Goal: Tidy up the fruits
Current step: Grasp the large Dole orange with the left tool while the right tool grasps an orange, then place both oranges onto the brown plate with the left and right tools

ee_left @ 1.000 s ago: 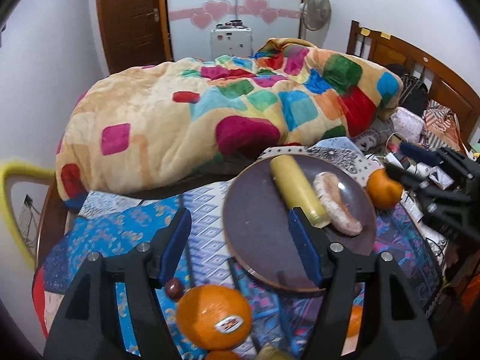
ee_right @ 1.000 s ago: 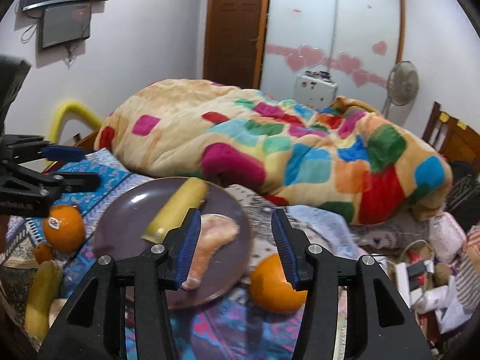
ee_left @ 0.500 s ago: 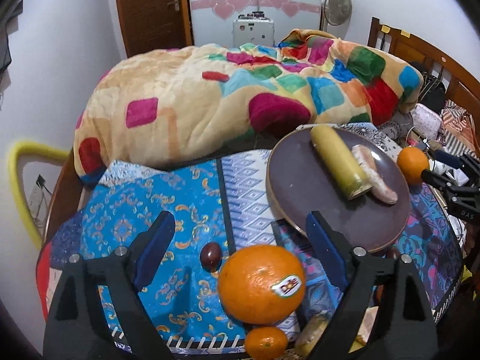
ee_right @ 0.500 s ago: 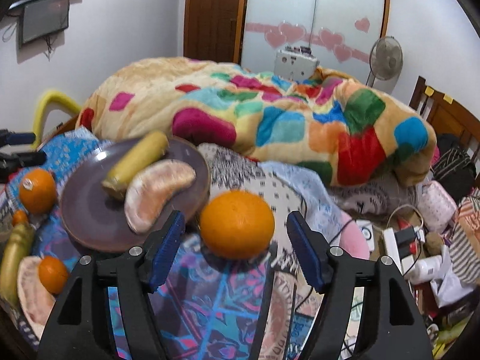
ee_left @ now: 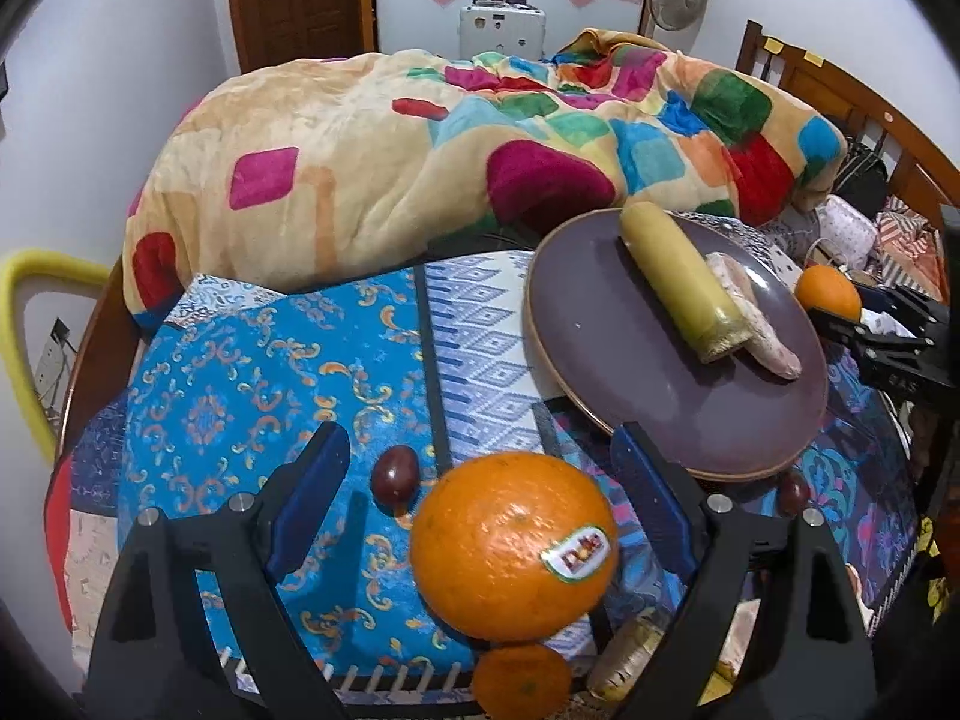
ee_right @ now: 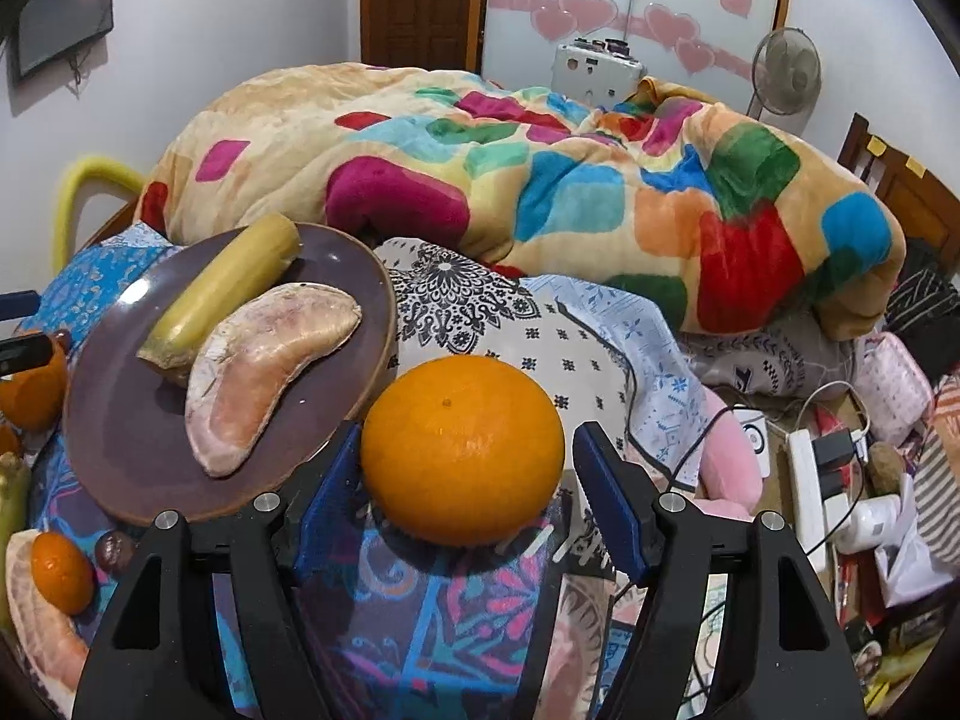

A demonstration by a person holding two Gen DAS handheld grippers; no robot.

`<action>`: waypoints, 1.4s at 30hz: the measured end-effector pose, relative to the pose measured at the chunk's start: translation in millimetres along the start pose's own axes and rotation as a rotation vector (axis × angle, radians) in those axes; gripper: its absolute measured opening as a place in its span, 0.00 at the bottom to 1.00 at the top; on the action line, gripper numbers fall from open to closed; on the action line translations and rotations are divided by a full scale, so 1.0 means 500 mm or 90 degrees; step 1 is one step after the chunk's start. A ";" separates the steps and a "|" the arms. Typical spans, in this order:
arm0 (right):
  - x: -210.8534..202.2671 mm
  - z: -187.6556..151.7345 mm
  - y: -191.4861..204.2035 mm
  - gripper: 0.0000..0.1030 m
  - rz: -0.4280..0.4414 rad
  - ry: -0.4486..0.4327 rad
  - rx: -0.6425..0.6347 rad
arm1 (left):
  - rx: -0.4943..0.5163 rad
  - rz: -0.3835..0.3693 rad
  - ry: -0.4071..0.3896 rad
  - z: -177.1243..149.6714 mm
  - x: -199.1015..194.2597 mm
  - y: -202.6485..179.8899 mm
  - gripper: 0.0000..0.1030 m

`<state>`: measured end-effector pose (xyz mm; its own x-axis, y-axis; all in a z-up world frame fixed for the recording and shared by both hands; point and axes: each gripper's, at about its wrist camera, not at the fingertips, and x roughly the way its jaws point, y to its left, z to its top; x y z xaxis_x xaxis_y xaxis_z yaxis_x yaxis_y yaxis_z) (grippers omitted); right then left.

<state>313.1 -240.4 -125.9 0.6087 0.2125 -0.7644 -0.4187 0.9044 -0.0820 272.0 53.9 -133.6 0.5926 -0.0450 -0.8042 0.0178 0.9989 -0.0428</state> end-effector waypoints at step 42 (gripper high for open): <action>-0.080 0.064 0.176 0.60 0.125 -0.090 -0.062 | -0.025 -0.028 -0.050 0.004 -0.052 0.059 0.66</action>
<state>273.6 -157.4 -82.1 0.5947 0.4359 -0.6756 -0.5969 0.8023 -0.0077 258.7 84.8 -112.9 0.6529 -0.0871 -0.7524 0.0149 0.9947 -0.1022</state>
